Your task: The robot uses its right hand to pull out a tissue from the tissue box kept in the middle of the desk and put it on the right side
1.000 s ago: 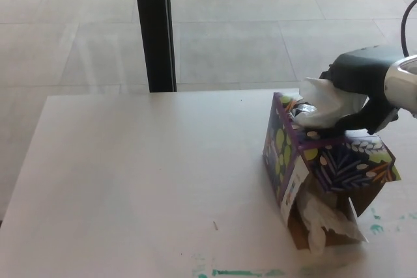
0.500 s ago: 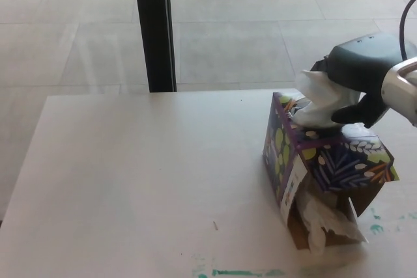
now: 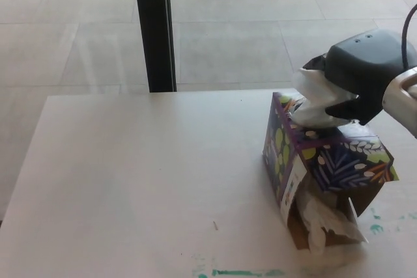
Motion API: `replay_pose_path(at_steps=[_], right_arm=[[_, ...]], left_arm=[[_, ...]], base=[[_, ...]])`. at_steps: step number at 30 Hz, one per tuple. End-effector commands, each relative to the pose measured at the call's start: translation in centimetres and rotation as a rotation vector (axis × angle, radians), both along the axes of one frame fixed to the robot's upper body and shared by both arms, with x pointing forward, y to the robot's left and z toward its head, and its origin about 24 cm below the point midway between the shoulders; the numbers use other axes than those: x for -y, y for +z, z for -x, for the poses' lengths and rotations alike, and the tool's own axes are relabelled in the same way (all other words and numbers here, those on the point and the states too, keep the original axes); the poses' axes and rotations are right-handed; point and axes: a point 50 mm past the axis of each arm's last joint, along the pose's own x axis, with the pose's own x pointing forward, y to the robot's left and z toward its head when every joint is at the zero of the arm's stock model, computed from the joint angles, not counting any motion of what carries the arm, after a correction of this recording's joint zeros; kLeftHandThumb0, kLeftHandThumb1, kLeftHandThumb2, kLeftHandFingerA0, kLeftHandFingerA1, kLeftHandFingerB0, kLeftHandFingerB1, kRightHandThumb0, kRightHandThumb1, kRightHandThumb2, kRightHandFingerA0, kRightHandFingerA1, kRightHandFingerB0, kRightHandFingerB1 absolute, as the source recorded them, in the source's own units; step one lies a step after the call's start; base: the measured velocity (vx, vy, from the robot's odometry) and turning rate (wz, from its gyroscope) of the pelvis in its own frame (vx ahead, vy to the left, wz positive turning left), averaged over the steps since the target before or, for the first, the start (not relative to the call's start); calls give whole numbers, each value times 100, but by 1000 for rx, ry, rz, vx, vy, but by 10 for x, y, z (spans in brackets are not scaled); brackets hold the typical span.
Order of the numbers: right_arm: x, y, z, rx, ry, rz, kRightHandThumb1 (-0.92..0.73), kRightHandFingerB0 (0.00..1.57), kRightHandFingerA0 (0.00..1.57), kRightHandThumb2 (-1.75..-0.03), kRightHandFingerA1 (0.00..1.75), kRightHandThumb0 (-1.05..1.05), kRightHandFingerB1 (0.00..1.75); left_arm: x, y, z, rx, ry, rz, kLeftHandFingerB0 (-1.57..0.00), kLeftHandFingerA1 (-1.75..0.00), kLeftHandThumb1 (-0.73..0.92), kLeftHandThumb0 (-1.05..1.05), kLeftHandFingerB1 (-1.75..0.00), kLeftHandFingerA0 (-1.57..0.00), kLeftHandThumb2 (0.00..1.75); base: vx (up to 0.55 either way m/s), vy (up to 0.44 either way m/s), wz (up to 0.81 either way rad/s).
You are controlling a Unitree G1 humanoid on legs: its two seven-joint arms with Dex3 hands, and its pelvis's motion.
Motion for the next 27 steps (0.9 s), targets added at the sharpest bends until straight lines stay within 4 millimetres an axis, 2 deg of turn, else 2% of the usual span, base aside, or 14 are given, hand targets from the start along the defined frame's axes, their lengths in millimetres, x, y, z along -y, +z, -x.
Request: replay_pose_path(at_steps=[1,5,7,8,10,11,12,13,18,19,21,22,24,27], right_arm=[[21,14,12,489,211,-124,-61,67,93,-87,175,-25,143],[28,33,8,577,163,-162,-56,63,94,-89,175,-23,156],[39,50,3,623,92,-194,-68,58,91,-75,175,-29,155],[41,54,3,644,83,-197,-67,66,91,-68,175,-29,128],[45,64,4,696,79,-201,-67,73,93,-68,175,-28,117],[51,78,5,758,75,-208,-49,83,123,-99,134,-34,104],[54,82,6,770,78,-223,-60,72,97,-84,175,-28,134],[56,86,6,776,73,-229,-58,68,98,-93,175,-26,148],[68,106,10,835,30,-265,-65,72,100,-89,173,-32,141],[74,116,13,886,2,-266,-54,86,126,-107,136,-36,111],[74,116,13,891,5,-267,-54,86,126,-107,136,-36,111],[76,119,14,905,-2,-267,-60,74,101,-91,172,-28,126],[84,131,17,973,-22,-274,-57,73,100,-93,175,-27,141],[86,135,17,991,-29,-288,-61,74,101,-91,175,-30,137]], left_arm=[[-4,3,13,40,38,1,-51,-58,87,-54,-45,-52,66],[-4,1,15,38,53,-5,-54,-58,85,-55,-45,-54,65],[-3,2,15,46,39,6,-50,-58,87,-57,-45,-51,66],[-4,2,17,40,37,4,-48,-59,87,-57,-45,-51,66],[-4,2,19,31,47,-1,-50,-60,86,-57,-45,-54,65],[-4,2,19,39,54,5,-51,-61,86,-56,-46,-53,65],[-4,2,19,36,54,5,-51,-58,86,-56,-46,-51,66],[-4,2,19,37,52,7,-50,-59,87,-55,-46,-51,65],[-6,3,20,33,50,-4,-51,-61,86,-56,-46,-53,65],[-6,3,20,26,53,-14,-52,-59,85,-57,-45,-55,65],[-7,3,23,18,55,-19,-52,-59,85,-57,-45,-55,65],[-7,3,23,16,51,-22,-53,-60,86,-57,-45,-56,65],[-7,3,23,24,55,-16,-53,-61,86,-56,-46,-54,65],[-8,5,23,33,54,-10,-52,-61,87,-55,-47,-52,66]], base=[[0,0,0],[0,0,0],[0,0,0],[0,0,0],[0,0,0],[0,0,0],[0,0,0],[0,0,0],[0,0,0],[0,0,0],[0,0,0],[0,0,0],[0,0,0],[0,0,0]])
